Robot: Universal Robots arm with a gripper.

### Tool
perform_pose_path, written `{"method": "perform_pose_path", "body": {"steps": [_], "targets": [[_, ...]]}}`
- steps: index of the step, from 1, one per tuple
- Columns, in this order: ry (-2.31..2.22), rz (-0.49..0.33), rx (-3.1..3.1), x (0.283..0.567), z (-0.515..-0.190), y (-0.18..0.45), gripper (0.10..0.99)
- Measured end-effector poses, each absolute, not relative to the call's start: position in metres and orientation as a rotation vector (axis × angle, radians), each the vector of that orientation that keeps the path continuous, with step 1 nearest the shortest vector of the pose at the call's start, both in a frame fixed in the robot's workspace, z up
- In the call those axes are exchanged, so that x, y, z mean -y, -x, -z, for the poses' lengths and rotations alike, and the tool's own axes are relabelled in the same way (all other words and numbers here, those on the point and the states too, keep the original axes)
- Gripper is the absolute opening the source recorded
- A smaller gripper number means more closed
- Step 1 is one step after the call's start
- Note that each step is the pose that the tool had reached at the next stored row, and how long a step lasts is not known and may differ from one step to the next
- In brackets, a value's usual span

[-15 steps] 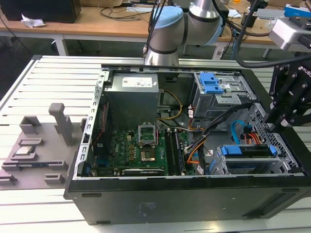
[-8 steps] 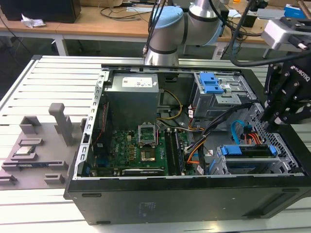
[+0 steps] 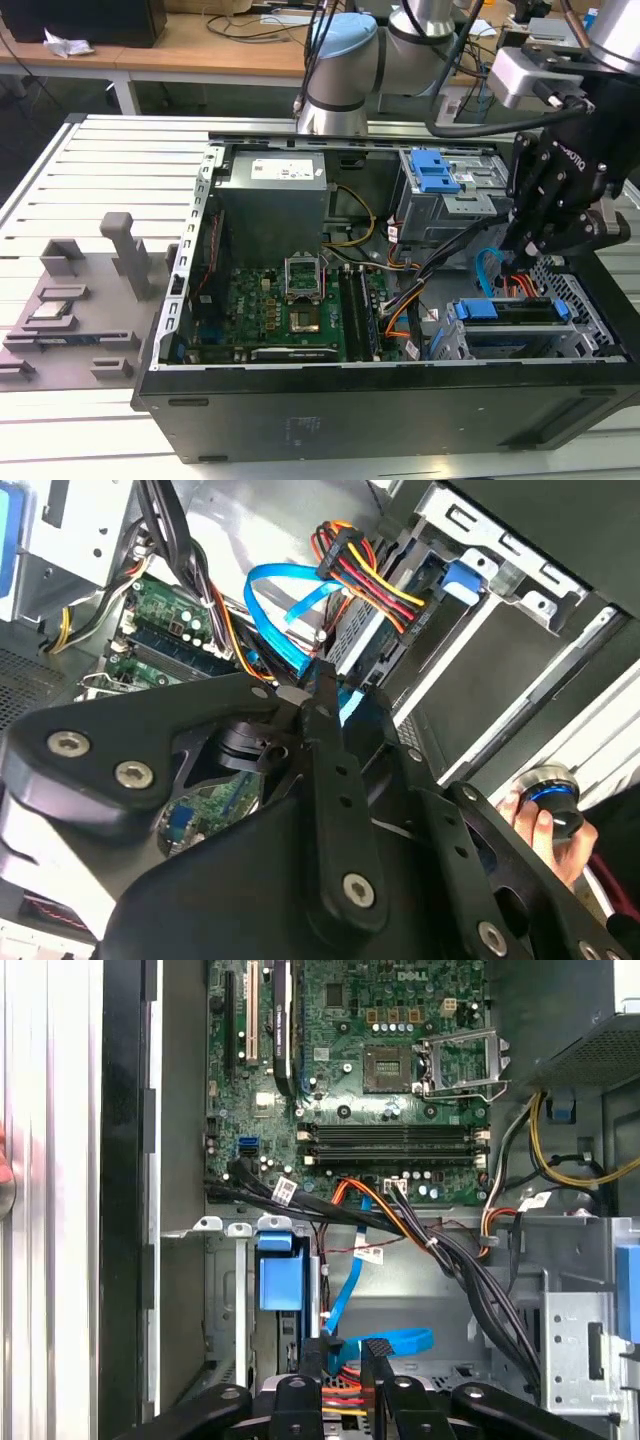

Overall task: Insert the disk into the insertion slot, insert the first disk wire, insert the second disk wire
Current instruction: 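Insert the second disk wire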

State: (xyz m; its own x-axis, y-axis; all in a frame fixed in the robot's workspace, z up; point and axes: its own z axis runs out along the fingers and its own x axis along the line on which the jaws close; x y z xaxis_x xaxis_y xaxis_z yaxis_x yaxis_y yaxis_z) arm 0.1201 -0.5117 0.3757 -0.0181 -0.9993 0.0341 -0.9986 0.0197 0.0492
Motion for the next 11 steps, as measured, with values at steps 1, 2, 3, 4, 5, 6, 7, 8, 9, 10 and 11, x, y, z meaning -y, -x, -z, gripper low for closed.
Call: {"method": "perform_pose_path", "body": {"steps": [1, 2, 3, 4, 5, 6, 7, 8, 9, 10, 11], "targets": [[-2.159, 0.016, 2.200, 0.5118, -0.3744, -0.1197, 0.302], [-2.158, 0.016, 2.200, 0.5118, -0.3728, -0.1192, 0.302], [-2.158, 0.014, 2.199, 0.5119, -0.3704, -0.1186, 0.302], [-2.157, 0.012, 2.198, 0.5119, -0.3698, -0.1184, 0.302], [-2.156, 0.011, 2.197, 0.5120, -0.3698, -0.1183, 0.302], [-2.156, 0.010, 2.197, 0.5120, -0.3697, -0.1183, 0.302], [-2.155, 0.009, 2.196, 0.5119, -0.3697, -0.1183, 0.302], [-2.155, 0.008, 2.196, 0.5119, -0.3697, -0.1183, 0.290], [-2.155, 0.007, 2.195, 0.5119, -0.3697, -0.1183, 0.165], [-2.154, 0.006, 2.195, 0.5119, -0.3697, -0.1183, 0.165], [-2.154, 0.005, 2.195, 0.5119, -0.3697, -0.1183, 0.161]]}}
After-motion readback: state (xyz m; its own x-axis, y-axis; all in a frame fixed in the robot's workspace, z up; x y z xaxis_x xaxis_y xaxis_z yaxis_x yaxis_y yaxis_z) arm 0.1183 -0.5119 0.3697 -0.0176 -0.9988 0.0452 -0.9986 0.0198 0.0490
